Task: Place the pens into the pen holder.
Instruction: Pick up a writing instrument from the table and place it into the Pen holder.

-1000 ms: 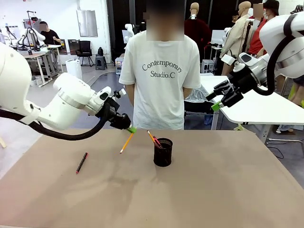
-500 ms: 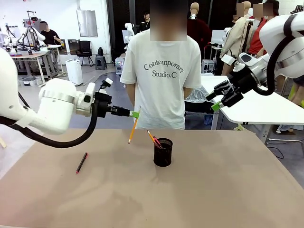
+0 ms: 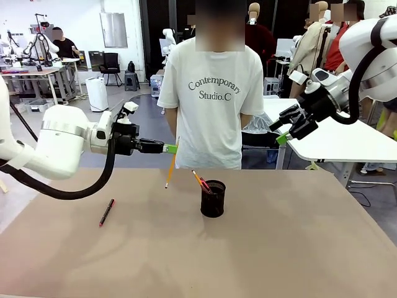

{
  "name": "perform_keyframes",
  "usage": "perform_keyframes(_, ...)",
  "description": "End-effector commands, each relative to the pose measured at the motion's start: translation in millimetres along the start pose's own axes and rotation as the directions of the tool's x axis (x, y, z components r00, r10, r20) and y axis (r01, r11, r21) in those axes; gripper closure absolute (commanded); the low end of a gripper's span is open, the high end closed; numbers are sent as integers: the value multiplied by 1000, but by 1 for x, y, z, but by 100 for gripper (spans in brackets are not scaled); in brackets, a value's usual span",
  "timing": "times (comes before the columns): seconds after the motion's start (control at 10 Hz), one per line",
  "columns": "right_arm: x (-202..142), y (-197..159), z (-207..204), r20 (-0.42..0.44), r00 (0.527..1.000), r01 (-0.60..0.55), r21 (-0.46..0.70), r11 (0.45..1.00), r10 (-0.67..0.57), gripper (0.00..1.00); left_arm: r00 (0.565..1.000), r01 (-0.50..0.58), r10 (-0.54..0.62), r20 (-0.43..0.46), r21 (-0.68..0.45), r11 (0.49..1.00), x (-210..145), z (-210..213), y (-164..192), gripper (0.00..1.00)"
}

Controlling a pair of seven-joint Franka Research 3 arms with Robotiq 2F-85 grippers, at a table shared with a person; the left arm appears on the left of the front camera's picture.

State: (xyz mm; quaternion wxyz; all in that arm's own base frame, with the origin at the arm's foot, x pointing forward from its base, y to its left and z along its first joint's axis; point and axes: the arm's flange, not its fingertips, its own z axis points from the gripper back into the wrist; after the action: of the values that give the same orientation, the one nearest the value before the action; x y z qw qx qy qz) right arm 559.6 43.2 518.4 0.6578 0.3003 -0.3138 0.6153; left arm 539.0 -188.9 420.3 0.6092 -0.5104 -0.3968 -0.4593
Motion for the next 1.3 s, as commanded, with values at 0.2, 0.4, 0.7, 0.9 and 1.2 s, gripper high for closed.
perform_keyframes(0.2,2,0,0,-1,1000,-3,0,1000,3,0,986,80,-75,148,-32,996,9,-16,-9,100)
perform_keyframes(0.4,2,0,0,-1,1000,-3,0,1000,3,0,953,203,-169,251,-118,972,15,-45,-13,100)
perform_keyframes(0.7,2,0,0,-1,1000,-3,0,1000,3,0,907,303,-253,336,-104,947,-2,-80,-11,100)
perform_keyframes(0.9,2,0,0,-1,1000,-3,0,1000,3,0,890,334,-286,355,-83,939,-17,-103,-2,100)
perform_keyframes(1.2,2,0,0,-1,1000,-3,0,1000,3,0,860,440,-447,246,87,894,-33,-133,18,100)
